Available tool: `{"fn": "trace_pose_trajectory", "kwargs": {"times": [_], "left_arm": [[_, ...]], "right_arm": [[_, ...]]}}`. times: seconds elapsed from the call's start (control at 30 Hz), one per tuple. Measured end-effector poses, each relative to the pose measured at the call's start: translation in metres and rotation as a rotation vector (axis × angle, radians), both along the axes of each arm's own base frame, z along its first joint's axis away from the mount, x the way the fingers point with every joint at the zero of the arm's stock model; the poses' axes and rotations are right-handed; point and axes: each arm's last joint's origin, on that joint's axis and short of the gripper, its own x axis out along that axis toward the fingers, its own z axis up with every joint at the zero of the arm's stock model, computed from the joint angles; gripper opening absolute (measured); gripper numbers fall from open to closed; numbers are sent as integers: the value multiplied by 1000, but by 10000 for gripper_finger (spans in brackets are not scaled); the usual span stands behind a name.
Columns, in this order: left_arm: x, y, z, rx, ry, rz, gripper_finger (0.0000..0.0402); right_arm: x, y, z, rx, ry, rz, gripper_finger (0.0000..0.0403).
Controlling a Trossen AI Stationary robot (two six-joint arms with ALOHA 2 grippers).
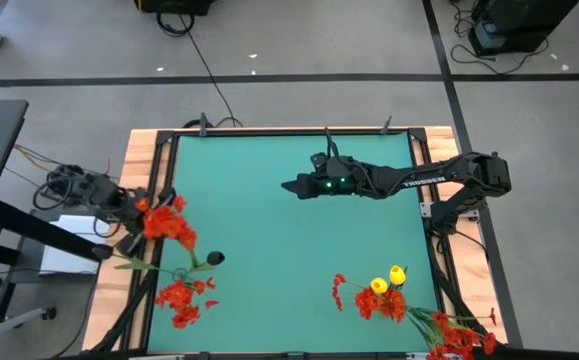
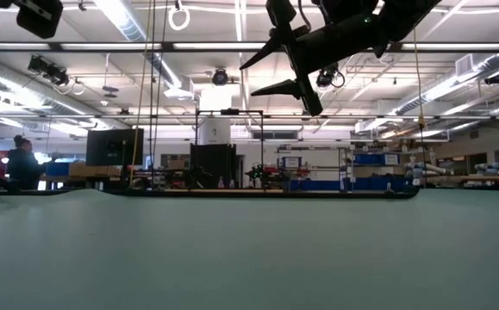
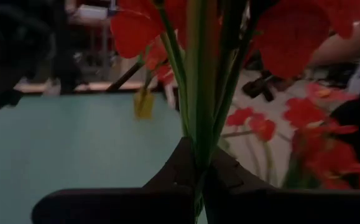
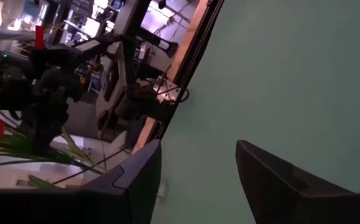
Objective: Sort flowers into vase by color
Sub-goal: Put the red flowers into the transparent flower vase
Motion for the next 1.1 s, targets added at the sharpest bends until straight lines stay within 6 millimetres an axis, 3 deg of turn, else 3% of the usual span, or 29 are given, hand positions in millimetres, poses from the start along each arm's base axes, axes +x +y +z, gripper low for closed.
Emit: {"fn": "trace_pose_trajectory", "kwargs": {"times": [0.2, 0.37, 0.5, 1.1], "left_arm": [[5, -2, 1, -50, 45, 23, 8], [-7, -2, 15, -99, 69, -151, 8], [-11, -4, 11, -88, 152, -261, 8], [-7, -4, 5, 26, 93, -206, 12]], "right_arm": [[0, -2, 0, 7, 3, 14, 215], [-1, -6, -1, 15, 4, 21, 215], [-2, -10, -1, 22, 4, 26, 215], [-3, -14, -1, 30, 3, 5, 215]]}}
